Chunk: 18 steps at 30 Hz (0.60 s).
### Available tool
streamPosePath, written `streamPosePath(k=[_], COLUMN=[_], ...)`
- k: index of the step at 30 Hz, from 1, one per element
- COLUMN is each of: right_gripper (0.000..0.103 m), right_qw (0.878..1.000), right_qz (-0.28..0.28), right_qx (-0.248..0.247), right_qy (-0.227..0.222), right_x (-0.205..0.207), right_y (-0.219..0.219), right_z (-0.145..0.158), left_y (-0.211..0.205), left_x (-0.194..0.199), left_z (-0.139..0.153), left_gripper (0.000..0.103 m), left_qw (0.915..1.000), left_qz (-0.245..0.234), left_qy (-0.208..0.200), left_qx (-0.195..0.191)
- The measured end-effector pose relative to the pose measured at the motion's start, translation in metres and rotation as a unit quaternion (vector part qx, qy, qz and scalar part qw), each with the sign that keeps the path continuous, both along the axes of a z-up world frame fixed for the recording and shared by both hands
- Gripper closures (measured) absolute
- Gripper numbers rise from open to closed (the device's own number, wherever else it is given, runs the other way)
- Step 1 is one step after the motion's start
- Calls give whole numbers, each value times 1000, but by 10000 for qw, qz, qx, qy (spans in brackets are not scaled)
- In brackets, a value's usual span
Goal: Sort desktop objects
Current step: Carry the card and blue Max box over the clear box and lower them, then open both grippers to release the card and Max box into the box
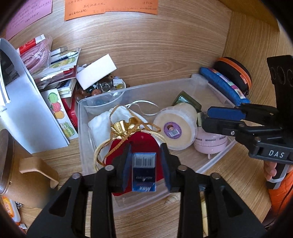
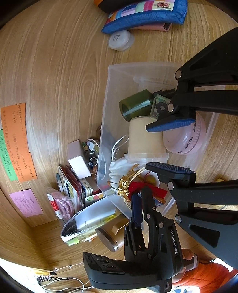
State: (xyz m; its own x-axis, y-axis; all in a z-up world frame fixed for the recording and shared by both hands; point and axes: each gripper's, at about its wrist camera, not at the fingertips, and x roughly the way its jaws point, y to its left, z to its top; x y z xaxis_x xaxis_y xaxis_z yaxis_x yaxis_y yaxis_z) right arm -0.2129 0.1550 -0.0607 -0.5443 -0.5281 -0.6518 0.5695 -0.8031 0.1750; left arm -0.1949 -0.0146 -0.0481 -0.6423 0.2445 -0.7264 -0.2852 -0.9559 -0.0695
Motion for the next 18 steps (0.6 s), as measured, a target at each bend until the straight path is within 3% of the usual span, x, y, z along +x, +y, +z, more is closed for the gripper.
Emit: streamPosePath(k=[7,18], right_gripper=[61,56], right_qw=[10000,9998], right_qz=[20,30], right_qx=[-62,-110], right_qy=[28,134], right_x=[3,13], right_y=[1,4], right_z=[1,14], left_y=[2,-1], left_x=[4,21], left_z=[6,22], left_gripper=[51,34], left_qw=[9999,9991], left_qz=[51,210], left_qy=[83,325], left_qx=[-49,-161])
